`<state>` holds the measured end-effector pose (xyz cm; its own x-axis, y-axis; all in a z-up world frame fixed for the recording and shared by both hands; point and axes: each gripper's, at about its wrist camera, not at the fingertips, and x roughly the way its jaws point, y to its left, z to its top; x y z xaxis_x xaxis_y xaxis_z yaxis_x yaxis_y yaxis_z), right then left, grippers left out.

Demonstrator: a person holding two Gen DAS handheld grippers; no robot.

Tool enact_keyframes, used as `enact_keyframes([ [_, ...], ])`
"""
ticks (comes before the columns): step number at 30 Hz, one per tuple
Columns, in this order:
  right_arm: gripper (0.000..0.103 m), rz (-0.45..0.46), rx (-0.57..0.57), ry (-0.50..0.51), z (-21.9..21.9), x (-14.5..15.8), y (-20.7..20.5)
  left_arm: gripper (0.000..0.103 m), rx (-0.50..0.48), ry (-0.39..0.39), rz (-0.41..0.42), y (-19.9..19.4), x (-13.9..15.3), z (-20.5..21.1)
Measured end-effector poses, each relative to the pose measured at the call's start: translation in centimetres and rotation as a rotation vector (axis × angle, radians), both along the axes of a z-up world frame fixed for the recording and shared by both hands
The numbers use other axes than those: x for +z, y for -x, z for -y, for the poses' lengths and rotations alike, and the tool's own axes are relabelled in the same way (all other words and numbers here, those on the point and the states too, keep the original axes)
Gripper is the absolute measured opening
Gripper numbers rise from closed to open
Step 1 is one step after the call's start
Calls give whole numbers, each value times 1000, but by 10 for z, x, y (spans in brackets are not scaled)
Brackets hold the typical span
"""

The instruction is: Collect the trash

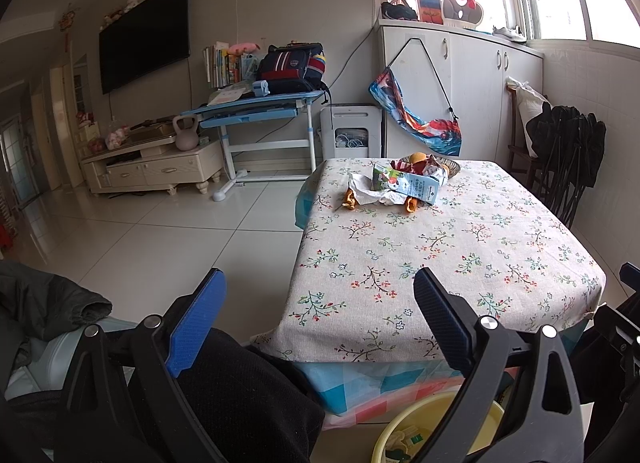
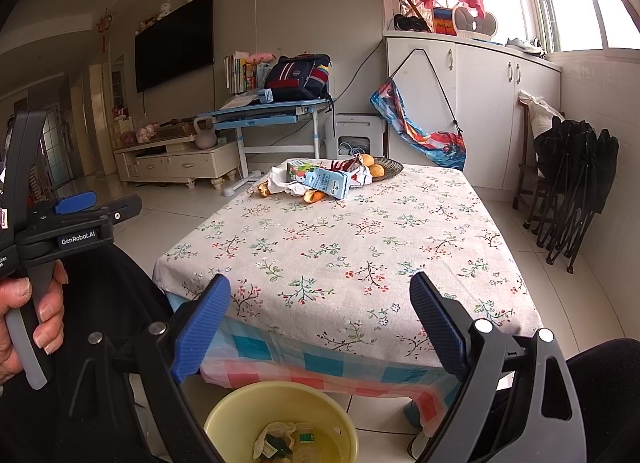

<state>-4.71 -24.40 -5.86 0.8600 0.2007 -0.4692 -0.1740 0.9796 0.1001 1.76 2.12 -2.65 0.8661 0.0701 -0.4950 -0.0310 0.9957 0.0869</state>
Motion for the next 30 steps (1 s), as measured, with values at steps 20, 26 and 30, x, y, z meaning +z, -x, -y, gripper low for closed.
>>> enact_keyframes([
  [20,87,-47,164,-17,-17,8,-72,92,-15,105,-84,-73,8,-18],
  [26,87,-91,232,12,-34,6,-142,92,3,167,-143,-122,-4,-34],
  [30,86,-114,282,80,-51,4,-200,92,11,175,-179,-155,-13,-40],
])
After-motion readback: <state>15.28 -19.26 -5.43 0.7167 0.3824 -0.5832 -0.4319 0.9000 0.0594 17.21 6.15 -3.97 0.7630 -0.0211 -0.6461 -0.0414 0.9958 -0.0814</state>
